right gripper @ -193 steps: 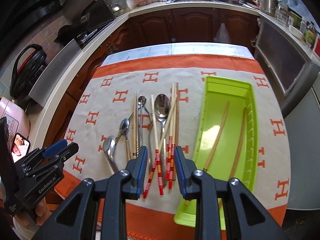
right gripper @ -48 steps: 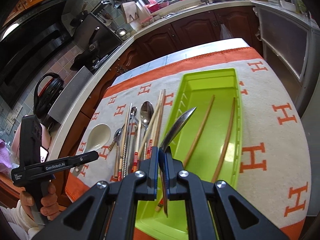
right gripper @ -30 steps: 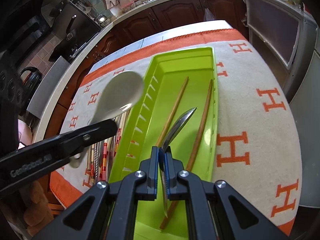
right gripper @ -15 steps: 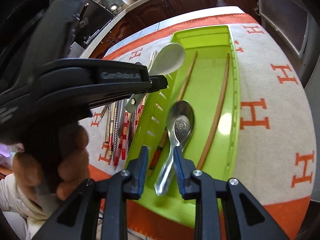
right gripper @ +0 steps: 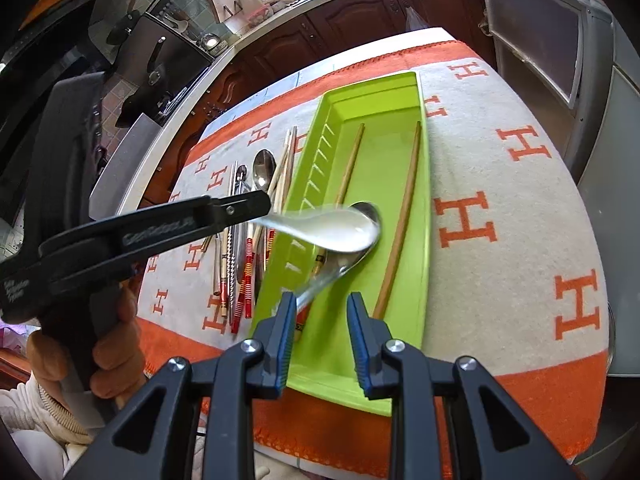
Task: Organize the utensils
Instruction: 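Carry both spoons into the green tray and open both grippers, then lift both grippers away from the tray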
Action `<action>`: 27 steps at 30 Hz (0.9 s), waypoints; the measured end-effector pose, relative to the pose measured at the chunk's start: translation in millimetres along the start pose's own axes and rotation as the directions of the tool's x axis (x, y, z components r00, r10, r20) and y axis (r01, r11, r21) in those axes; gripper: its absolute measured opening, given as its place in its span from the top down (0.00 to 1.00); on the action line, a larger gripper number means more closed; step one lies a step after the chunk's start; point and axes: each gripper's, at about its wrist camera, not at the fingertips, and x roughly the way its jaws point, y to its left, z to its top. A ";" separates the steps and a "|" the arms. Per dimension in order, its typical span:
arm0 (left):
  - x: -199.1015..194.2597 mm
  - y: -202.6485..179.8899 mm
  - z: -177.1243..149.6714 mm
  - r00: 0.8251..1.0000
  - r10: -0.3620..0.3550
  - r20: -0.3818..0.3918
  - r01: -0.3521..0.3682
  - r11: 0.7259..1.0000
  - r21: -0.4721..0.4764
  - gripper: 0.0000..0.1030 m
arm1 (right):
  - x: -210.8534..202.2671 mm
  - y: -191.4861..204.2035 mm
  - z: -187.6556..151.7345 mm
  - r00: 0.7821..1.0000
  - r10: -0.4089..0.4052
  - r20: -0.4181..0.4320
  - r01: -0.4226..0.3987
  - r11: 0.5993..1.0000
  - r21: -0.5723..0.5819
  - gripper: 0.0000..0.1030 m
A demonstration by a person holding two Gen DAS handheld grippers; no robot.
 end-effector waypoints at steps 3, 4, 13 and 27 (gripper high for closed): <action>-14.3 8.0 -6.4 1.000 -0.011 0.021 0.011 1.000 0.001 0.78 | 3.8 5.1 1.5 1.000 0.008 -0.010 -0.008 1.000 -0.013 0.75; -18.0 10.5 -8.3 1.000 -0.016 0.026 0.016 1.000 0.000 0.76 | 4.8 7.2 0.9 1.000 0.009 -0.013 -0.009 1.000 -0.019 0.75; -32.3 39.2 -17.0 0.999 -0.027 0.030 0.029 0.997 -0.076 0.74 | 9.0 24.1 -3.6 1.000 0.000 -0.021 -0.001 0.998 -0.059 0.75; -59.1 65.2 -30.1 0.991 0.094 0.097 -0.088 0.994 -0.063 0.74 | 17.6 49.4 -3.8 0.999 -0.026 -0.043 0.019 0.990 -0.139 0.75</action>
